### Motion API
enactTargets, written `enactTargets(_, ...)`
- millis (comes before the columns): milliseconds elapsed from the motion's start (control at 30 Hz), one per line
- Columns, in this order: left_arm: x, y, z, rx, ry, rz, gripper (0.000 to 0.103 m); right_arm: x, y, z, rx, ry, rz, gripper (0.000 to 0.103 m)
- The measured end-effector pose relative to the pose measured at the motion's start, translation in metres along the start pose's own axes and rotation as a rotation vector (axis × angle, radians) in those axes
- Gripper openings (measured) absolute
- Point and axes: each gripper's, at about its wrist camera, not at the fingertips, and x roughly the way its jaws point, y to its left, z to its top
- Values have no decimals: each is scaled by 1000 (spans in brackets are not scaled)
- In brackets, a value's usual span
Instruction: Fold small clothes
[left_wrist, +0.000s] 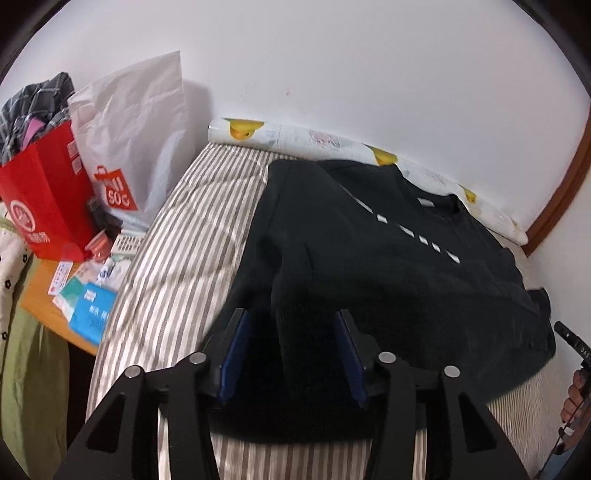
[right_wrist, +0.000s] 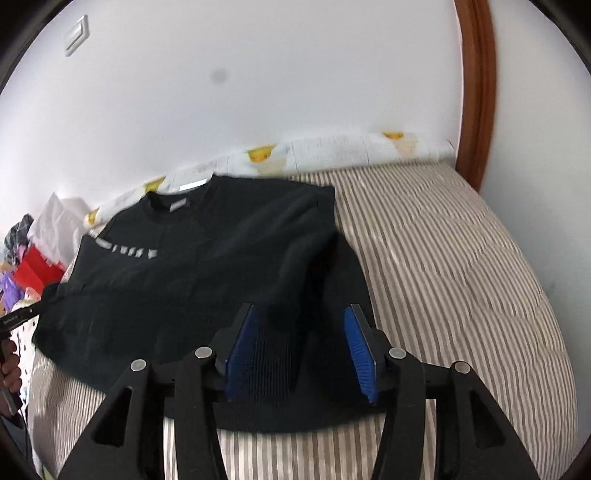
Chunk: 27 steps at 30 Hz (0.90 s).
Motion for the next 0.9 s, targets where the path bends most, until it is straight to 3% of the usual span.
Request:
enactTargets(233, -20, 12, -50, -40, 42, -19, 51, -7, -7, -54, 47, 67, -10, 51)
enactTargets(433, -14, 31, -78, -122, 80, -61, 52, -7, -14, -75, 94, 88, -16, 51)
enactTargets(700, -3, 48, -75, -214, 69, -162, 51, -8, -28, -72, 182, 63, -8, 54)
enactTargets(900, 9, 42, -60, -198, 61, -150, 51, 9, -33, -59, 230, 69, 8, 55)
